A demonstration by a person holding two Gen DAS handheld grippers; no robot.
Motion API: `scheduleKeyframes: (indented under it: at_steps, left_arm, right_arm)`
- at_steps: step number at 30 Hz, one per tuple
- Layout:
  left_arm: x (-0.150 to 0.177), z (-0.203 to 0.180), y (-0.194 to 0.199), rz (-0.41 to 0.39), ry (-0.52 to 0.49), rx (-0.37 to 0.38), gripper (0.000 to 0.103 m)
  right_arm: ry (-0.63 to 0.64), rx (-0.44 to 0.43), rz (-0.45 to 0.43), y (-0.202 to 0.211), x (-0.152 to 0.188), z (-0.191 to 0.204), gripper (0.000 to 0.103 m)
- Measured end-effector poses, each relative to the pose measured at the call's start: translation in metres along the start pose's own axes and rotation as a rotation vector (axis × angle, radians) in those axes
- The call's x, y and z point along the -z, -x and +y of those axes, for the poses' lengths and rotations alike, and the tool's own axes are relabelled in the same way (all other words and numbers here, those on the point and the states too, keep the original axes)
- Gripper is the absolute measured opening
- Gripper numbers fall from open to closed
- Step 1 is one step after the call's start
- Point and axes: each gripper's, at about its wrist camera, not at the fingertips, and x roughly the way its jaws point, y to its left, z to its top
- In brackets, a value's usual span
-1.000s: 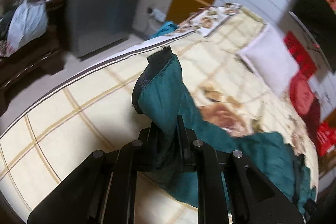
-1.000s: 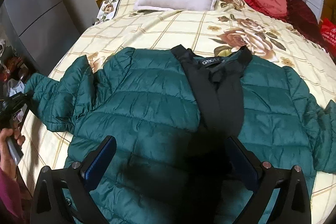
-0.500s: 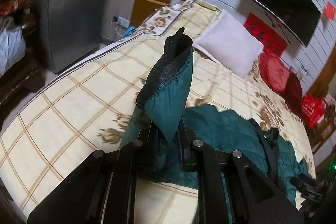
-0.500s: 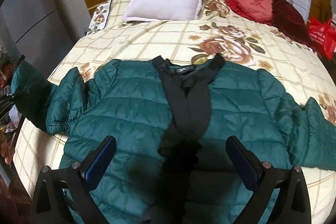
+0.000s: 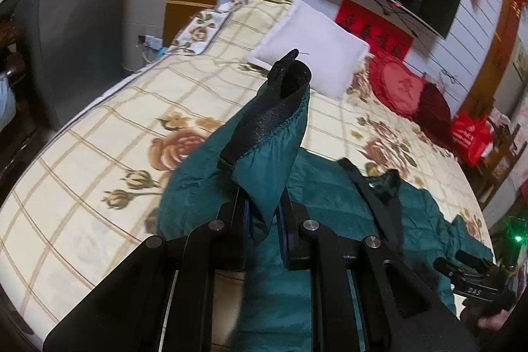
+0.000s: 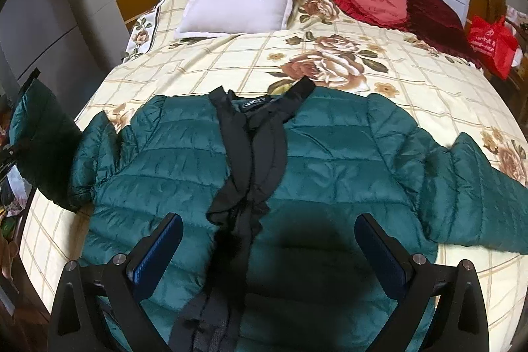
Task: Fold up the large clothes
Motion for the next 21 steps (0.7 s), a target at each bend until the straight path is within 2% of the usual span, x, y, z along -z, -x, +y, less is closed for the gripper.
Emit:
scheduleKeyframes:
  at_steps: [11,21]
  left_arm:
    - [0.010,-0.061,-0.005,0.029,-0.061,0.064,0.013]
    - [0.023,-0.122,-0.010,0.060,-0.125,0.151,0.013]
  right_arm:
    - [-0.044,0.023,-0.001,0.012,0.011,-0.033,0.103]
    - [-0.081,0.045,-0.007,0.023,0.021,-0.058,0.103]
